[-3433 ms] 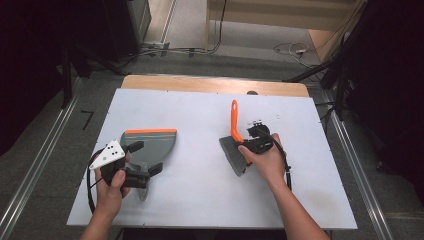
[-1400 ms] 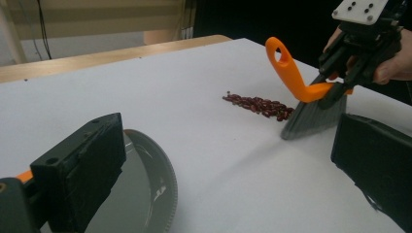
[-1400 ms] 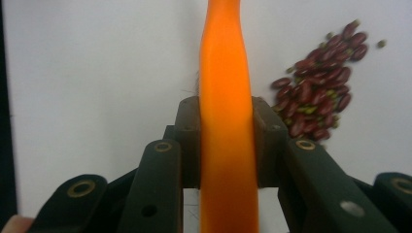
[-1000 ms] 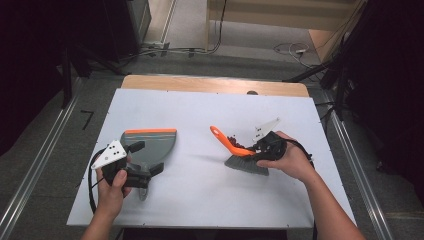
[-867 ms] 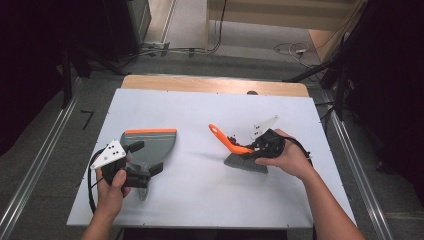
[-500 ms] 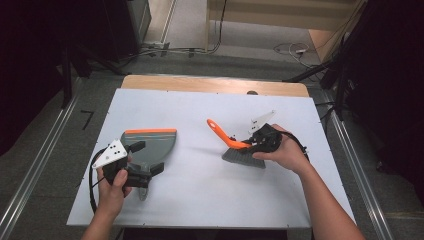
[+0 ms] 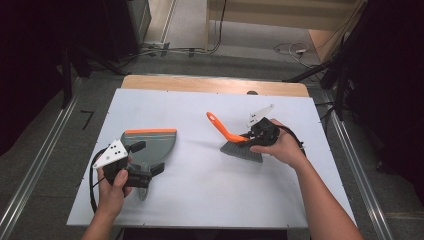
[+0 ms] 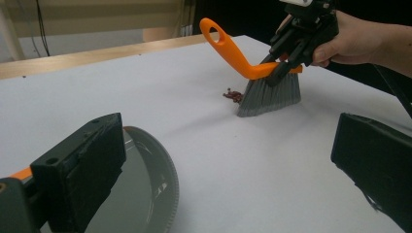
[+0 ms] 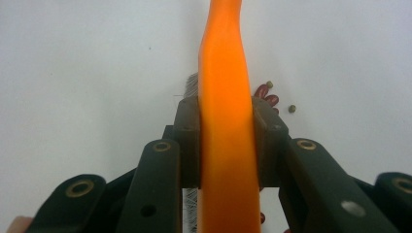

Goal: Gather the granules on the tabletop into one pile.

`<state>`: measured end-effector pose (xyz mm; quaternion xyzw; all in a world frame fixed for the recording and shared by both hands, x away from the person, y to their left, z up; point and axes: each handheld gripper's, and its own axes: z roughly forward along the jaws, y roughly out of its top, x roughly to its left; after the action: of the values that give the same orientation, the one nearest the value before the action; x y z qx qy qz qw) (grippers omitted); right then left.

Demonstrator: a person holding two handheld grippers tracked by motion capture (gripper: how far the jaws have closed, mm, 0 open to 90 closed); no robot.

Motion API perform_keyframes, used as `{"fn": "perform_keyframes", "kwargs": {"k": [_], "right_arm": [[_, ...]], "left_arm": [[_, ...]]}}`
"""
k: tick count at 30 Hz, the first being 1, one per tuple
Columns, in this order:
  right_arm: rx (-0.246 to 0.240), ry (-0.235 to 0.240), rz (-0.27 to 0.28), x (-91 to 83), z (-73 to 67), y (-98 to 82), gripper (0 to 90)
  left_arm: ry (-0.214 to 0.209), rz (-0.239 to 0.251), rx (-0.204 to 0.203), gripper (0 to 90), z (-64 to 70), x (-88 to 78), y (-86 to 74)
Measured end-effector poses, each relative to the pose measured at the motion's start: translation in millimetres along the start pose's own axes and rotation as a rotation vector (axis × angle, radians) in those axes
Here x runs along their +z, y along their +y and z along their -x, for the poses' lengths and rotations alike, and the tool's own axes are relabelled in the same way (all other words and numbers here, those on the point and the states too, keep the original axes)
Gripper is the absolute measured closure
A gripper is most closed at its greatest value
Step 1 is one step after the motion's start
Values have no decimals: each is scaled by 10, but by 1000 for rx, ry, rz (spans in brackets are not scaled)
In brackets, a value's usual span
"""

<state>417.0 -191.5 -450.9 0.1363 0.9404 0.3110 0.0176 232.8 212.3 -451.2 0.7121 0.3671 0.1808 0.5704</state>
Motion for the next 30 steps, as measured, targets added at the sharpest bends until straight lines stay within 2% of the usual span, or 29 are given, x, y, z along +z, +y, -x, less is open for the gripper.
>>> {"fn": "perform_keyframes", "kwargs": {"k": [13, 17, 21, 26, 30], "right_arm": [[6, -32, 8, -16, 12, 77, 684], [1, -10, 28, -98, -17, 104, 685], [-3, -27, 53, -246, -24, 162, 685], [9, -100, 65, -350, 40, 227, 685], [-3, -204, 61, -273, 113, 232, 684]], "left_arm": [[2, -1, 0, 0, -9, 2, -1], [0, 5, -2, 0, -9, 0, 0], [-1, 5, -1, 0, -8, 0, 2], [1, 0, 3, 0, -5, -2, 7], [1, 2, -1, 0, -9, -5, 5]]}}
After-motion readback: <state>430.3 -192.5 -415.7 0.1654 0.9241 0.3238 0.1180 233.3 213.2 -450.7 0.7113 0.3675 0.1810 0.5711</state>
